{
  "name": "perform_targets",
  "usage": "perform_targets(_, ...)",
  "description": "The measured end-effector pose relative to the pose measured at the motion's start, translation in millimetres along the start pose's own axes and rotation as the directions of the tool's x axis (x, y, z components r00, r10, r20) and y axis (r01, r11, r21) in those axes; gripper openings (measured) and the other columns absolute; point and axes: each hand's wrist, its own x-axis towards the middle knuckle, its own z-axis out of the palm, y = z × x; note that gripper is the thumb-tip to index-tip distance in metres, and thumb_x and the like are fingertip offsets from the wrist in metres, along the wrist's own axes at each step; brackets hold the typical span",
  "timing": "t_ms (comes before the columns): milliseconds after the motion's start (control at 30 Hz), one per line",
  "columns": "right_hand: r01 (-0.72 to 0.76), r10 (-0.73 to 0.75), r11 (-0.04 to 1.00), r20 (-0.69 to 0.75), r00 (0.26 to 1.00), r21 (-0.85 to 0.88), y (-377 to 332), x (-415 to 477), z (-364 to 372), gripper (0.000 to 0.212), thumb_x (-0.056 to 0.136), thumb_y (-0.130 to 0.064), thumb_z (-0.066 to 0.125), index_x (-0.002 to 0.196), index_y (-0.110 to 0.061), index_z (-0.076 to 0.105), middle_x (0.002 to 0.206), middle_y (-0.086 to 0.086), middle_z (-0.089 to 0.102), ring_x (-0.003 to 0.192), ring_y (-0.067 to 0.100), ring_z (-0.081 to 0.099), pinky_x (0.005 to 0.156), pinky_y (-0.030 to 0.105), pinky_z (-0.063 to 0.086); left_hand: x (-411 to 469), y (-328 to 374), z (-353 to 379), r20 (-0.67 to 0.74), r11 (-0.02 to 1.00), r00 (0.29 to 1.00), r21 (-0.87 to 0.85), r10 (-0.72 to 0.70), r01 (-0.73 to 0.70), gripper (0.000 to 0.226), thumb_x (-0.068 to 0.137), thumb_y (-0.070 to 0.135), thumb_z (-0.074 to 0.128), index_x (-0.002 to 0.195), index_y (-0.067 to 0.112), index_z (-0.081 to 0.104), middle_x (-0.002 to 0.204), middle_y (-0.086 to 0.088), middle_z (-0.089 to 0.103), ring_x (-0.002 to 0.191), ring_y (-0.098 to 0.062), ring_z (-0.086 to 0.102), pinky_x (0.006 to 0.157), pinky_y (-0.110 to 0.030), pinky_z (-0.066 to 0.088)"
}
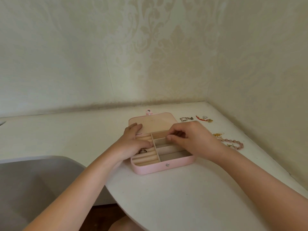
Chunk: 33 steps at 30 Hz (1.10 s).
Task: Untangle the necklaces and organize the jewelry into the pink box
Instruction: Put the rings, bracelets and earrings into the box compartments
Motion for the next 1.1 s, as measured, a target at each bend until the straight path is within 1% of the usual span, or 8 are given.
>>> perform_targets(100,-0.086,0.075,0.995,-0.210,0.975,-0.047,25,11,-14,0.010,0.088,-0.018,0.063,0.085,-0.017,0.072,0.081,-0.009,0.069,0.077,0.006,0.060,0.073,0.018,0.043,0,-3,4,-0.034,0.997,0.998,-0.048,0.053,-0.055,0.079,0.081,0.014,0.070,0.147,0.017,0.027,0.154,0.007,0.015,0.130,-0.007,0.029,0.101,-0.021,0.030)
perform_targets(267,-0.408,0.327,0.907,-0.429,0.842,-0.109,83,27,-35,0.018,0.091,-0.017,0.056,0.098,-0.010,0.071,0.101,0.003,0.071,0.096,0.019,0.062,0.083,0.027,0.042,2,-8,8,-0.054,0.988,0.997,-0.143,0.060,-0.067,0.094,0.066,0.019,0.077,0.147,0.016,0.029,0.154,0.010,0.016,0.121,-0.001,0.029,0.095,-0.018,0.029)
perform_targets(367,-0.482,0.407,0.871,-0.413,0.815,-0.093,106,30,-38,0.020,0.091,-0.013,0.056,0.106,-0.009,0.070,0.109,0.007,0.069,0.101,0.021,0.061,0.085,0.024,0.040,2,-10,9,-0.080,0.980,0.994,-0.177,0.076,-0.089,0.081,0.077,0.005,0.072,0.146,0.017,0.030,0.155,0.010,0.017,0.119,-0.001,0.029,0.094,-0.018,0.029)
perform_targets(600,-0.482,0.430,0.871,-0.330,0.841,-0.096,117,54,-46,0.022,0.092,-0.009,0.056,0.110,-0.007,0.069,0.116,0.009,0.066,0.107,0.021,0.058,0.084,0.021,0.037,2,-12,12,-0.105,0.971,0.992,-0.218,0.073,-0.094,0.081,0.078,0.001,0.069,0.146,0.018,0.030,0.154,0.014,0.017,0.118,-0.001,0.032,0.082,-0.014,0.035)
perform_targets(800,-0.494,0.453,0.853,-0.232,0.861,-0.167,122,66,-50,0.012,0.083,-0.011,0.069,0.091,-0.007,0.076,0.094,0.009,0.073,0.076,0.015,0.060,0.058,0.018,0.039,2,-16,12,-0.114,0.964,0.989,-0.240,0.092,-0.118,0.078,0.080,0.004,0.070,0.146,0.019,0.031,0.152,0.017,0.020,0.121,0.002,0.031,0.092,-0.016,0.030)
perform_targets(933,-0.489,0.452,0.840,-0.193,0.871,-0.236,117,65,-55,0.017,0.081,-0.010,0.072,0.096,-0.004,0.075,0.099,0.011,0.073,0.091,0.021,0.065,0.070,0.022,0.042,-3,-19,10,-0.141,0.896,0.989,-0.429,0.054,-0.110,0.056,0.087,0.019,0.065,0.139,0.022,0.043,0.145,0.023,0.032,0.117,0.003,0.044,0.091,-0.014,0.041)
perform_targets(1033,-0.499,0.468,0.801,-0.175,0.866,-0.331,110,68,-55,0.022,0.082,-0.009,0.071,0.103,-0.003,0.072,0.106,0.011,0.071,0.098,0.023,0.065,0.080,0.024,0.045,-5,-20,8,-0.105,0.780,0.994,-0.624,-0.022,-0.049,0.040,0.092,0.030,0.058,0.132,0.024,0.054,0.135,0.012,0.054,0.114,-0.009,0.058,0.101,-0.033,0.044)
perform_targets(1100,-0.490,0.465,0.766,-0.168,0.869,-0.416,106,70,-54,0.024,0.083,-0.010,0.069,0.106,-0.005,0.071,0.109,0.010,0.070,0.101,0.023,0.064,0.086,0.027,0.046,-8,-16,7,-0.110,0.758,0.994,-0.649,-0.019,-0.057,0.028,0.095,0.032,0.055,0.119,0.021,0.064,0.115,0.002,0.069,0.104,-0.016,0.066,0.099,-0.039,0.046)
